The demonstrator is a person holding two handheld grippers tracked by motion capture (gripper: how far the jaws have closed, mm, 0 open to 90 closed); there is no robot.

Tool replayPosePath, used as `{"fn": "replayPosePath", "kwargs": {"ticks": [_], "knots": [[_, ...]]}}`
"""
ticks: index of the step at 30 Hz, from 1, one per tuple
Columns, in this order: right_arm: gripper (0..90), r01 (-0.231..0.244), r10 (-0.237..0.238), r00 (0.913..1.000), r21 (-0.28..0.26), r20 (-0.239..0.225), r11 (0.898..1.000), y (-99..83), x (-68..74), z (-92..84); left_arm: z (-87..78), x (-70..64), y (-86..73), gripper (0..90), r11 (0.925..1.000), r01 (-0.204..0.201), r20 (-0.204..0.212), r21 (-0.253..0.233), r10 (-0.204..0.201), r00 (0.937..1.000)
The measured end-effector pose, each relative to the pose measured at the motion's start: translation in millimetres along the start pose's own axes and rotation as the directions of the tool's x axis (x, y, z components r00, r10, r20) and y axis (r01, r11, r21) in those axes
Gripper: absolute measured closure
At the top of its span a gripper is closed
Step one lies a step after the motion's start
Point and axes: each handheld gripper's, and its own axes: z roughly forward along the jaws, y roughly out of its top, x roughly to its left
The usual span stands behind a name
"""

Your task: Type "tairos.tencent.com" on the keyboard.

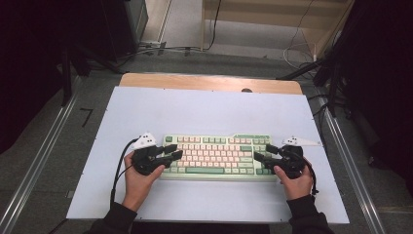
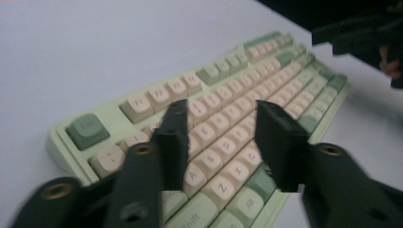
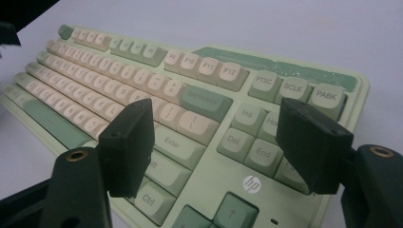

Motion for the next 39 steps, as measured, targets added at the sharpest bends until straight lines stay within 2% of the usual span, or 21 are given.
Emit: {"fn": "replayPosePath", "kwargs": {"ticks": [1,2,3,4,5,7,8,9,11,14,18,19,20,22,23,24,25,29,39], "knots": [[27.6,0.002,-0.002,1.0,0.001,-0.001,1.0,0.2,0.6,0.1,-2.7,-0.1,0.5,48.6,0.9996,0.005,-0.009,-0.026,-0.006,0.9999],[27.6,0.002,-0.002,1.0,0.001,-0.001,1.0,0.2,0.6,0.1,-4.4,0.5,0.9,48.6,0.9988,0.012,-0.024,-0.048,-0.013,0.9996],[27.6,0.004,-0.004,1.0,0.001,-0.005,1.0,0.8,2.5,0.9,-6.3,2.7,1.0,41.2,0.9979,0.021,-0.029,-0.06,-0.023,0.9993],[27.6,0.004,-0.004,1.0,0.001,-0.005,1.0,0.8,2.5,0.9,-7.2,4.4,0.7,41.2,0.9974,0.027,-0.034,-0.067,-0.03,0.999],[27.6,0.009,-0.009,0.9999,0.0,-0.008,1.0,1.4,3.9,2.2,-8.0,6.6,0.2,36.3,0.9966,0.039,-0.047,-0.073,-0.043,0.998],[27.6,0.01,-0.01,0.9999,-0.002,-0.014,1.0,2.4,6.1,4.2,-9.1,12.7,-1.2,34.9,0.9946,0.069,-0.067,-0.078,-0.074,0.995],[27.6,0.01,-0.01,0.9998,0.002,-0.017,1.0,2.9,7.1,4.8,-10.4,16.2,-2.2,34.4,0.9928,0.084,-0.09,-0.085,-0.092,0.9917],[27.6,0.01,-0.01,0.9998,0.002,-0.017,1.0,2.9,7.1,4.8,-10.4,16.2,-2.2,32.7,0.9928,0.084,-0.09,-0.085,-0.092,0.9917],[27.7,0.019,-0.019,0.9995,-0.001,-0.027,1.0,5.5,11.7,9.2,-12.9,19.6,-3.5,32.1,0.9889,0.105,-0.12,-0.105,-0.117,0.9858],[30.4,0.023,-0.023,0.9993,-0.001,-0.03,1.0,7.3,13.5,11.9,-16.2,23.5,-5.3,32.9,0.9819,0.132,-0.127,-0.136,-0.149,0.9807],[51.5,0.032,-0.033,0.9979,-0.009,-0.056,0.999,12.7,18.6,16.0,-16.2,25.4,-6.4,34.6,0.9813,0.138,-0.126,-0.134,-0.155,0.9798],[68.4,0.052,-0.053,0.9948,-0.014,-0.087,0.999,15.6,24.1,18.8,-15.5,24.8,-6.5,34.8,0.9809,0.141,-0.125,-0.135,-0.158,0.9796],[68.4,0.052,-0.053,0.9948,-0.014,-0.087,0.999,15.6,24.1,18.8,-15.0,24.5,-6.5,34.8,0.9809,0.14,-0.124,-0.135,-0.157,0.9797],[83.4,0.059,-0.059,0.9913,-0.003,-0.118,0.998,17.7,28.6,22.8,-13.5,23.5,-6.5,34.8,0.9814,0.14,-0.12,-0.132,-0.156,0.9805],[87.7,0.063,-0.063,0.9895,0.0,-0.13,0.998,18.9,31.9,26.4,-13.1,23.1,-6.5,34.8,0.9815,0.14,-0.12,-0.131,-0.156,0.9804],[88.0,0.072,-0.07,0.9858,0.009,-0.153,0.997,21.2,37.0,33.1,-13.0,23.0,-6.6,34.9,0.9818,0.139,-0.121,-0.129,-0.155,0.9805],[88.0,0.072,-0.07,0.9858,0.009,-0.153,0.997,21.2,37.0,33.1,-12.8,22.8,-6.5,34.9,0.9817,0.139,-0.122,-0.13,-0.155,0.9804],[88.0,0.104,-0.098,0.9777,0.023,-0.186,0.994,26.4,52.2,50.0,-13.8,23.3,-6.6,34.9,0.9813,0.14,-0.124,-0.132,-0.156,0.9799],[88.0,0.147,-0.129,0.9735,0.081,-0.188,0.986,28.3,71.5,83.9,-13.1,21.7,-6.9,35.0,0.9829,0.136,-0.117,-0.125,-0.151,0.9816]]}}
